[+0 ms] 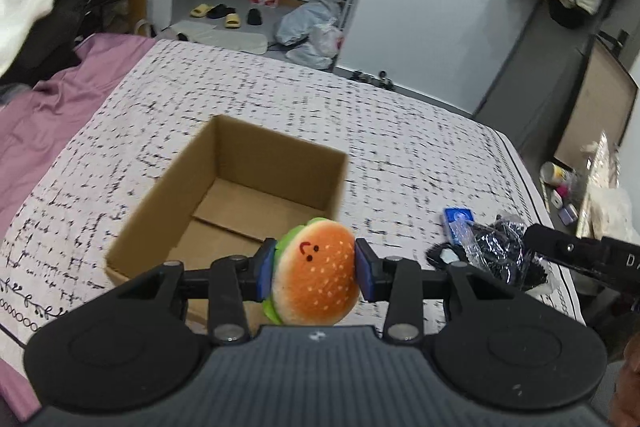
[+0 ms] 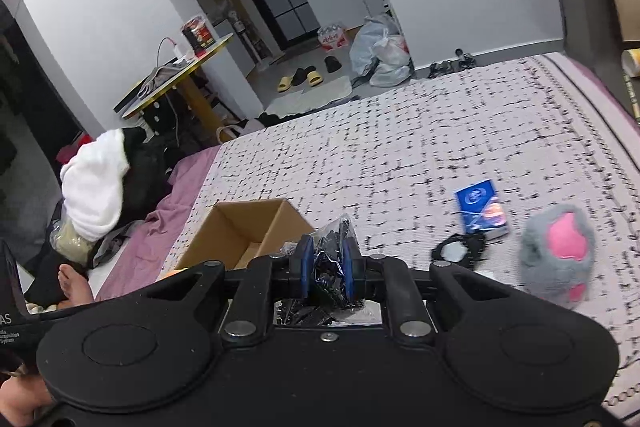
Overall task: Organize soft objects
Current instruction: 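Carry the hamburger plush over the cardboard box and open the left gripper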
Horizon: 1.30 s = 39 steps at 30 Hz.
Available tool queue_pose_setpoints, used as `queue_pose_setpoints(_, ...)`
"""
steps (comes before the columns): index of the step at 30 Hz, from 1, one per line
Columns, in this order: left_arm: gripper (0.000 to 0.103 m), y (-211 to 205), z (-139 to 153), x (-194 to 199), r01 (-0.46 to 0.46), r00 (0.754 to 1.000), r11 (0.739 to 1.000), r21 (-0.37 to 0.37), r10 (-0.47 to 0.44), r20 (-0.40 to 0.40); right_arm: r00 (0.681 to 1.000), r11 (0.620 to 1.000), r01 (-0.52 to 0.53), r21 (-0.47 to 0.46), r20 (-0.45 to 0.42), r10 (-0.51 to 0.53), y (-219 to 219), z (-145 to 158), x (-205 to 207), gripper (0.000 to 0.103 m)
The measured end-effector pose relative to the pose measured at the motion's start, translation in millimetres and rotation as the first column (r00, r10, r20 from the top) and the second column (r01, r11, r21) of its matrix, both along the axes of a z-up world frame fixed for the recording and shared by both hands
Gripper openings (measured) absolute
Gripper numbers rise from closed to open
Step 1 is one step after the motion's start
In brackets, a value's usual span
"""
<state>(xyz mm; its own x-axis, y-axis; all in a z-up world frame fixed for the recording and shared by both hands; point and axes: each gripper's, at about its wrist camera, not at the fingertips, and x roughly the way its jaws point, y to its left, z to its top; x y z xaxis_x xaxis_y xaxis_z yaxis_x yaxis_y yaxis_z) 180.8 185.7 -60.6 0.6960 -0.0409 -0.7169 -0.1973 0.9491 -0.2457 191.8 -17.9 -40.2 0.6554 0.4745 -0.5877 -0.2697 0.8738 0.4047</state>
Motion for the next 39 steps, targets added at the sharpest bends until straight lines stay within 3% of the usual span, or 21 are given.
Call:
queue_pose_setpoints(7, 0.040, 25.0, -17.5, 9.5, -0.057, 0.998, 0.998, -0.026, 0.057, -0.034, 0.999, 0.999, -0.033, 0.004, -0.016, 0.033, 26.0, -6.3, 9.0, 0.016)
queue_pose_setpoints(11, 0.040, 23.3, -33.2, 19.1, -0.076, 0.995, 0.997, 0.003, 0.076, -0.070, 0.999, 0.999, -0.043, 0.001, -0.020, 0.043, 33.7, -7.2, 9.7, 0.016)
queue_pose_setpoints(18, 0.040, 8.6, -57.3, 33.1, -0.034, 0.989, 0.999, 0.026, 0.037, -0.142, 0.999, 0.999, -0.038, -0.003, -0.029, 0.038, 28.9, -7.3, 8.2, 0.016)
queue_pose_setpoints(20, 0.040, 5.7, -62.9, 34.4, -0.022, 0.987, 1.000, 0.005, 0.023, -0.158, 0.999, 0.999, -0.034, -0.007, -0.029, 0.034, 26.3, -7.0, 9.4, 0.016)
queue_pose_setpoints(23, 0.040, 8.0, -69.9, 34.8, -0.012, 0.987, 0.996, -0.084, -0.001, -0.161, 0.999, 1.000, -0.028, -0.006, -0.030, 0.028, 22.3, -7.0, 9.4, 0.016)
queue_pose_setpoints(29, 0.040, 2.6, -76.7, 35.1, 0.027, 0.986, 0.989, -0.149, -0.051, -0.157, 0.999, 1.000, -0.020, -0.009, -0.040, 0.020, 18.2, -8.8, 10.5, 0.016)
queue_pose_setpoints(37, 0.044, -11.5, -71.7, 35.4, 0.102, 0.979, 0.983, -0.150, -0.126, -0.158, 0.999, 0.999, -0.040, -0.003, -0.034, 0.040, 25.7, -2.0, 13.5, 0.016)
queue_pose_setpoints(39, 0.052, -5.9, -70.9, 32.7, 0.091, 0.979, 0.980, -0.178, -0.121, -0.165, 0.998, 0.999, -0.047, 0.001, -0.029, 0.047, 29.6, 0.5, 14.3, 0.016)
